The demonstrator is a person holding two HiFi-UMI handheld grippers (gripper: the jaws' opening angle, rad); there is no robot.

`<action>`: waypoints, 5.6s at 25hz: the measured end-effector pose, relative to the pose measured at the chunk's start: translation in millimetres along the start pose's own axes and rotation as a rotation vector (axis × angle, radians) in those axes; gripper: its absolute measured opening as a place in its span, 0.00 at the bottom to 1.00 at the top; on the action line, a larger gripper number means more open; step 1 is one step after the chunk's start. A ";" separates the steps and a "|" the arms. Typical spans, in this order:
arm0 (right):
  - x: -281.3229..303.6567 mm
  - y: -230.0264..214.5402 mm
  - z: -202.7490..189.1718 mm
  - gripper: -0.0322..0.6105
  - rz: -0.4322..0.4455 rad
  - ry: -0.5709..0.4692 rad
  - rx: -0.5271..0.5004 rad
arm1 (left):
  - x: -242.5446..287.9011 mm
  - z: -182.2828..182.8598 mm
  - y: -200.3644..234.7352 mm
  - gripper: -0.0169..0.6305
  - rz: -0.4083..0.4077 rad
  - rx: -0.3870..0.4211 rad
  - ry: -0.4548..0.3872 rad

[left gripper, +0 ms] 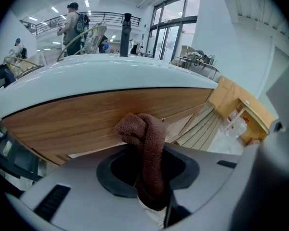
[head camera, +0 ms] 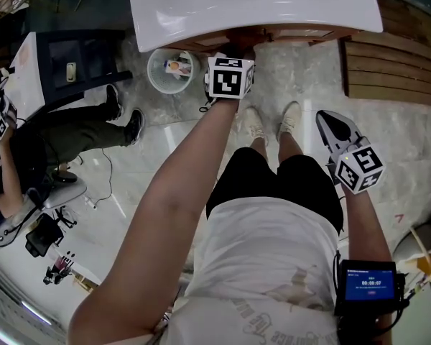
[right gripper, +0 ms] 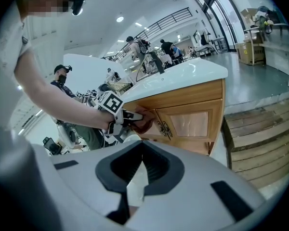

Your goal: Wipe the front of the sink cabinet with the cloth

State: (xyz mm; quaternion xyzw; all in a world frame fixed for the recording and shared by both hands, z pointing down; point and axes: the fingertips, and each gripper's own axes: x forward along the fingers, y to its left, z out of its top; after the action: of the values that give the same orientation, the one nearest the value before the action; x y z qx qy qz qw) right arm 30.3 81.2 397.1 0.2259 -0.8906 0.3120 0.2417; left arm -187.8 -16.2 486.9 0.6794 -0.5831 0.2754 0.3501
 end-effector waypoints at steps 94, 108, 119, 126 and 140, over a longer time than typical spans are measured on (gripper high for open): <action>95.3 -31.6 -25.9 0.07 0.066 0.014 -0.092 | 53.5 -89.3 89.8 0.19 0.031 -0.326 0.020; 111.3 -7.5 -23.7 0.07 0.095 0.036 -0.106 | -4.0 -132.0 196.5 0.19 0.210 -0.394 0.050; 109.6 -13.7 -24.9 0.07 0.079 0.049 -0.088 | 5.3 -131.5 224.4 0.19 0.279 -0.368 0.085; 100.3 -36.8 -23.2 0.07 0.048 -0.003 0.038 | 25.7 -130.0 202.2 0.19 0.226 -0.420 0.053; 84.5 -60.6 -19.3 0.07 0.024 -0.026 0.063 | 66.8 -97.2 110.0 0.19 0.079 -0.200 0.093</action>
State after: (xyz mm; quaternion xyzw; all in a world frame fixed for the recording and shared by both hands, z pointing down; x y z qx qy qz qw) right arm 3.4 30.2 485.7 0.2266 -0.8860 0.3398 0.2193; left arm -281.6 13.0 614.9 0.6042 -0.6170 0.2606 0.4316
